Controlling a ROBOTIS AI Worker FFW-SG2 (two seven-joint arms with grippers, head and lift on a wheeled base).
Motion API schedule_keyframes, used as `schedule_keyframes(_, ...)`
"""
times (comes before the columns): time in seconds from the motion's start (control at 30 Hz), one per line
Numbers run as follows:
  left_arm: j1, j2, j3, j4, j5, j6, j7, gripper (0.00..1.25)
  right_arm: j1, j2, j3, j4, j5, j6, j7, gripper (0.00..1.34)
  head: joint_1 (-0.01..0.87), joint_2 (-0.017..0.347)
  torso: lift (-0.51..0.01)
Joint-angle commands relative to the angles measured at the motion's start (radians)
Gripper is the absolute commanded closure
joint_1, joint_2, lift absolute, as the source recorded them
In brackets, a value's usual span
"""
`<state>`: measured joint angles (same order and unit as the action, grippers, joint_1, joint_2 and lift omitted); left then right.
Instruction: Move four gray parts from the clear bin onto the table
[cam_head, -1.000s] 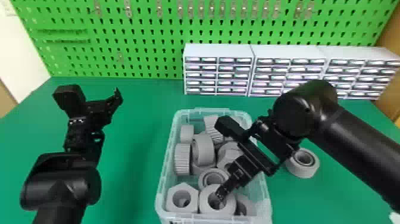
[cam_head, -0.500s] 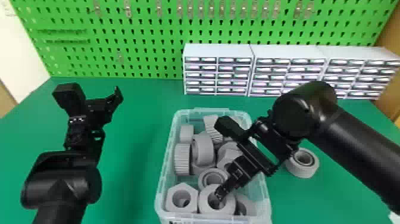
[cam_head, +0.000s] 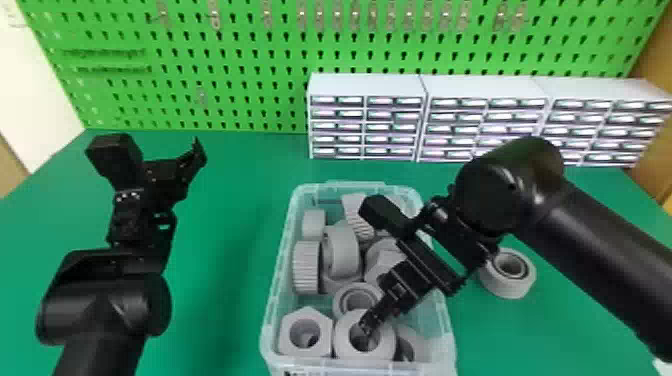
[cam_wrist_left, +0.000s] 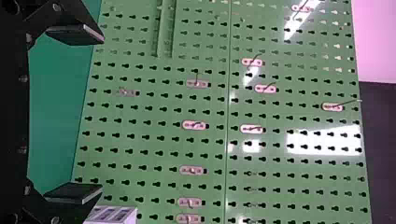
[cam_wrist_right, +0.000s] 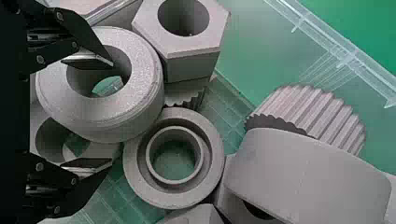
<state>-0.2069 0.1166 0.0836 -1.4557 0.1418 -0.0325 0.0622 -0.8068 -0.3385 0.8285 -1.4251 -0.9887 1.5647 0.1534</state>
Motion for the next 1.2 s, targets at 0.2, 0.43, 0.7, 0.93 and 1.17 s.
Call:
schedule_keyframes(0.2, 0.0, 0.009, -0.005, 0.0, 0.009, -0.001, 0.001, 0.16, 0.0, 0.003, 0.008, 0.006, 0.002, 0.005, 0.0, 0.56, 0.693, 0.072, -0.052)
schedule_keyframes(0.43, 0.001, 0.011, -0.004, 0.0, 0.009, -0.003, 0.001, 0.16, -0.005, 0.004, 0.006, 0.011, -0.001, 0.006, 0.0, 0.79, 0.693, 0.072, -0.052)
schedule_keyframes(0.7, 0.001, 0.011, -0.005, 0.0, 0.009, -0.003, 0.001, 0.16, -0.011, 0.009, 0.003, 0.009, 0.01, 0.003, 0.0, 0.99, 0.693, 0.072, -0.052)
schedule_keyframes(0.93, 0.001, 0.011, -0.007, 0.0, 0.01, -0.003, 0.001, 0.16, -0.009, 0.009, -0.015, 0.002, 0.013, 0.002, 0.0, 0.99, 0.693, 0.072, -0.052)
schedule_keyframes(1.17, 0.017, 0.011, -0.041, 0.002, 0.018, -0.001, 0.022, 0.16, 0.003, 0.003, -0.066, -0.021, 0.021, 0.008, 0.0, 0.99, 0.693, 0.072, -0.052)
